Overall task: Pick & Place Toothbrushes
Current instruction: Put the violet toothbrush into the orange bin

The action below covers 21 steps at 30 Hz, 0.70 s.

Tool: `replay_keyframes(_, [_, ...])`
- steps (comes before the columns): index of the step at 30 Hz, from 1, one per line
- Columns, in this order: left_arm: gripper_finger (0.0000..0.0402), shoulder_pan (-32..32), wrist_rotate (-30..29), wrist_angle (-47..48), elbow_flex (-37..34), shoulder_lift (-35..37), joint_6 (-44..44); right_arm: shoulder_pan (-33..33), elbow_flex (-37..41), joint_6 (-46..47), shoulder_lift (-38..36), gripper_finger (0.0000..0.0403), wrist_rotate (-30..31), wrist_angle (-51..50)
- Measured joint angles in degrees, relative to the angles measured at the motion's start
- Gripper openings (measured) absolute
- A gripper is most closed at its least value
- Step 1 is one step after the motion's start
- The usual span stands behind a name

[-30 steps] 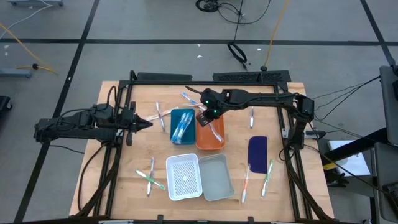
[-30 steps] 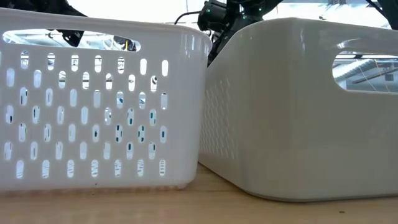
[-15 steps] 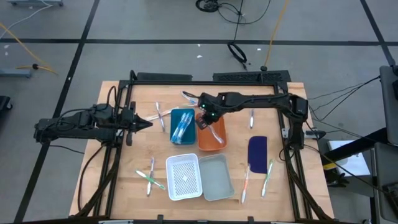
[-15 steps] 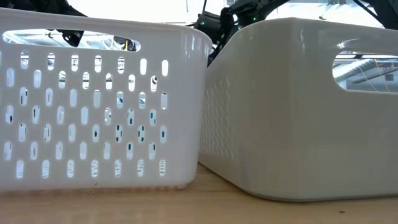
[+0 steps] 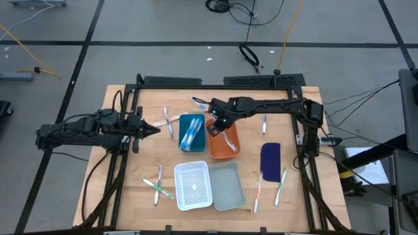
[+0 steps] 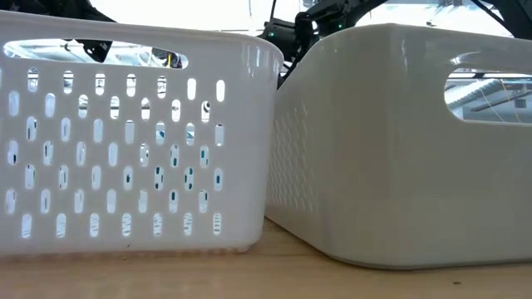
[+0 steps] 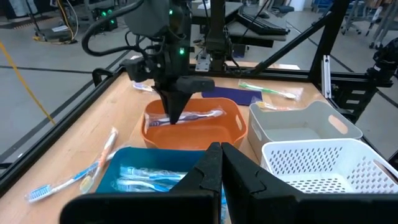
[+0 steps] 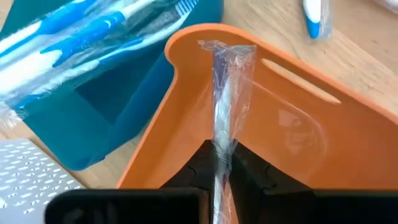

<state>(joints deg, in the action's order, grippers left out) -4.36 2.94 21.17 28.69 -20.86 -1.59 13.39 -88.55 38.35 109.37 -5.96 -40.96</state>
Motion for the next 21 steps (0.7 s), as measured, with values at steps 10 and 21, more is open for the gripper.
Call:
replay_keyframes(10, [0.0005, 0.0, 0.0, 0.0, 0.0, 0.0, 0.0, -0.4, 0.0, 0.6, -0.1, 0.0019, -2.9, 0.4])
replay_keyframes(21, [0.0005, 0.0, 0.0, -0.3, 0.0, 0.0, 0.0, 0.1, 0.0, 0.4, 0.6, 0.0035, -4.7, 2.1])
